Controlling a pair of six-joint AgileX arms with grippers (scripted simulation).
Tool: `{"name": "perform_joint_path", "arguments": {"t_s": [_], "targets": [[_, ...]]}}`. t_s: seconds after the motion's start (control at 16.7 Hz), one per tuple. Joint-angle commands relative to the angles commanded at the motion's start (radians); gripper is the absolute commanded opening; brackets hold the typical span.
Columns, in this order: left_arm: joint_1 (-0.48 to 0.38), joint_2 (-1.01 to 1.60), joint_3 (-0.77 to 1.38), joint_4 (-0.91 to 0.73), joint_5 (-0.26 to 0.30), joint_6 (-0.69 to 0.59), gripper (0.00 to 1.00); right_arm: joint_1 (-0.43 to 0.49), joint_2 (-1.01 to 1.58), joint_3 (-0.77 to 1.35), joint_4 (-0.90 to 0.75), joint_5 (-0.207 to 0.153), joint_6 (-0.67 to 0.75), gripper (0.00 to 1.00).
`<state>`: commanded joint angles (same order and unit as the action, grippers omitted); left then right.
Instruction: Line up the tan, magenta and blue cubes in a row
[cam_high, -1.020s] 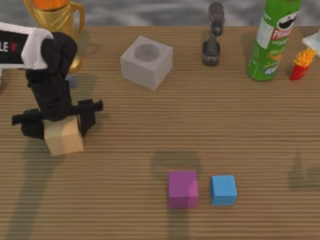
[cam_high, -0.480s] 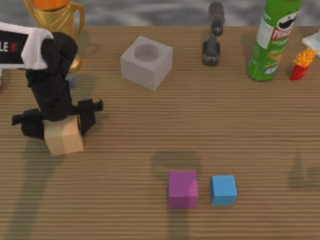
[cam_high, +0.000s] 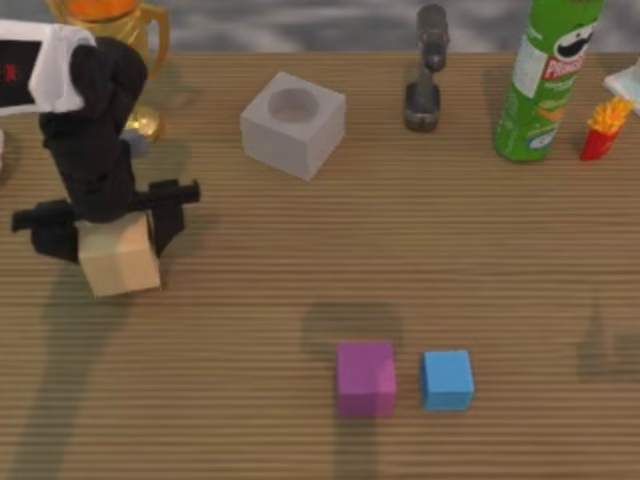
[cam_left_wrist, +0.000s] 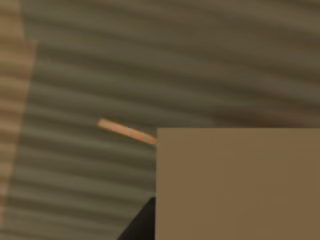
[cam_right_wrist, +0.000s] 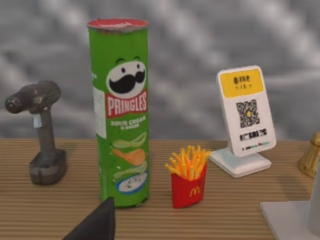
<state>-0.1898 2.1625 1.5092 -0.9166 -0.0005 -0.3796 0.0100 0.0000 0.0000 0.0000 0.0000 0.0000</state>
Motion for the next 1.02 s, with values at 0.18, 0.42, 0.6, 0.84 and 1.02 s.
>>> {"name": "perform_joint_path", "arguments": {"t_s": [0.18,0.42,0.6,0.84,1.02], "targets": [[0.007,-0.045,0.053,-0.103,0.000,0.001,0.00,0.000,0.000,0.000,0.000,0.000,0.000,1.00],[0.009,-0.062,0.069,-0.126,0.000,0.001,0.00,0.000,0.000,0.000,0.000,0.000,0.000,1.00],[-0.012,-0.067,0.057,-0.123,0.000,-0.006,0.00,0.000,0.000,0.000,0.000,0.000,0.000,1.00],[-0.147,-0.142,-0.025,-0.118,-0.002,-0.087,0.00,0.000,0.000,0.000,0.000,0.000,0.000,1.00],[-0.291,-0.219,-0.112,-0.113,-0.002,-0.167,0.00,0.000,0.000,0.000,0.000,0.000,0.000,1.00]]}}
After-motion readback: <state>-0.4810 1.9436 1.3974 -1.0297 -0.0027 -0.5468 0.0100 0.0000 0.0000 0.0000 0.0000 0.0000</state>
